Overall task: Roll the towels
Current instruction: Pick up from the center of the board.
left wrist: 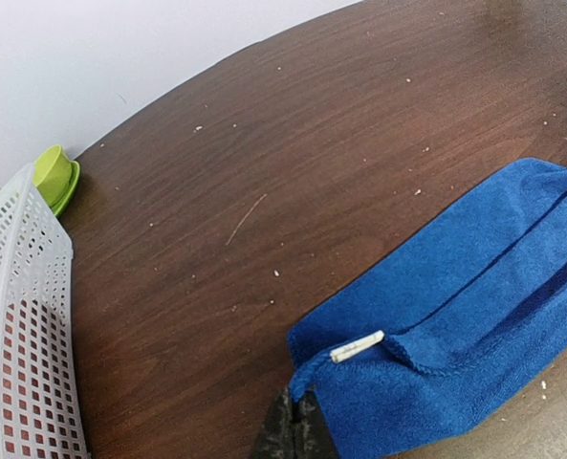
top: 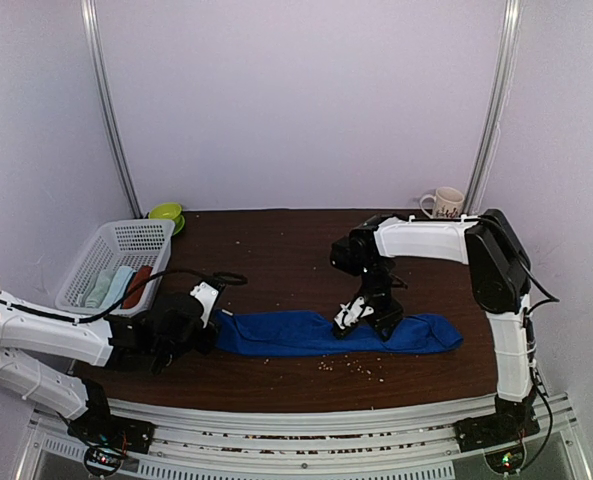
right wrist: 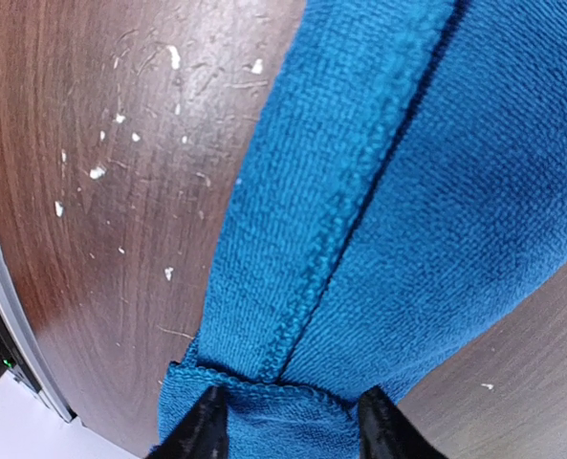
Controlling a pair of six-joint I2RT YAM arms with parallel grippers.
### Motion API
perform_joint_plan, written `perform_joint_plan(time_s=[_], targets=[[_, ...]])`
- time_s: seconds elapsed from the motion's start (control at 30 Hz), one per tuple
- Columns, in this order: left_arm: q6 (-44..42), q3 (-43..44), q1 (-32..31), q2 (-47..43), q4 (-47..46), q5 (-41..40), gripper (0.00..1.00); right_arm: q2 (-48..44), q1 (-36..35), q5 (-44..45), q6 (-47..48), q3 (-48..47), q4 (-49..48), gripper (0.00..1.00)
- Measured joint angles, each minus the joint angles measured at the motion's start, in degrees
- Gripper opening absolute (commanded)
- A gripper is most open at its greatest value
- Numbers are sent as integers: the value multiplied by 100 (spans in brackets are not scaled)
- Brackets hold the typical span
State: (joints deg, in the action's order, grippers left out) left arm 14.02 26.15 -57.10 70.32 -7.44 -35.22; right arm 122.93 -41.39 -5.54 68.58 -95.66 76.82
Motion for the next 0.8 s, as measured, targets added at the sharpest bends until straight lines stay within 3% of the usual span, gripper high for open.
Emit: perform_joint_plan(time_s=[0.3, 0.8], targets=[[0, 0, 0, 116, -4, 33, 0, -4, 0, -15, -42, 2, 11, 20], [-2, 2, 0, 240, -4, 52, 0, -389, -2, -22, -146, 9, 26, 17]])
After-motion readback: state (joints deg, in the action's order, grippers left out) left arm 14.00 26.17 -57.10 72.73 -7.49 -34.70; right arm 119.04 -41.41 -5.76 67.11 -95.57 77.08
